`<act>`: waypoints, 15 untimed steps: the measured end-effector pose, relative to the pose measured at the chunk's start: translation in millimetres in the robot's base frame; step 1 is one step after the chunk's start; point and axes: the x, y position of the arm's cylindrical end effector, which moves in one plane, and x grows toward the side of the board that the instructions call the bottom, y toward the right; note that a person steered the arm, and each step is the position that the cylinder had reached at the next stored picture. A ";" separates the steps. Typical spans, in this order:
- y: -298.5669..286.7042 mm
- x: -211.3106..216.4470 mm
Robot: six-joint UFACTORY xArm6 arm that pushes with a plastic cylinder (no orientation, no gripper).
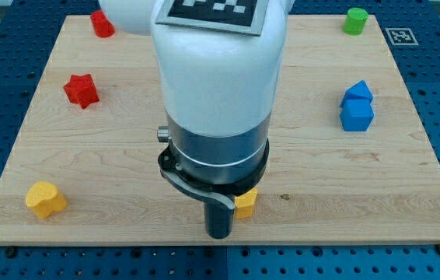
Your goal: Push the yellow blocks close together
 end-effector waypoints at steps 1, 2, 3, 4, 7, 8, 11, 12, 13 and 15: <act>4.0 0.0; 18.9 2.6; 24.0 2.6; 24.0 -1.1; -15.1 -30.0; -71.7 -57.7; -276.8 -100.1; -266.2 -39.3; -265.5 -34.1; -215.8 -33.9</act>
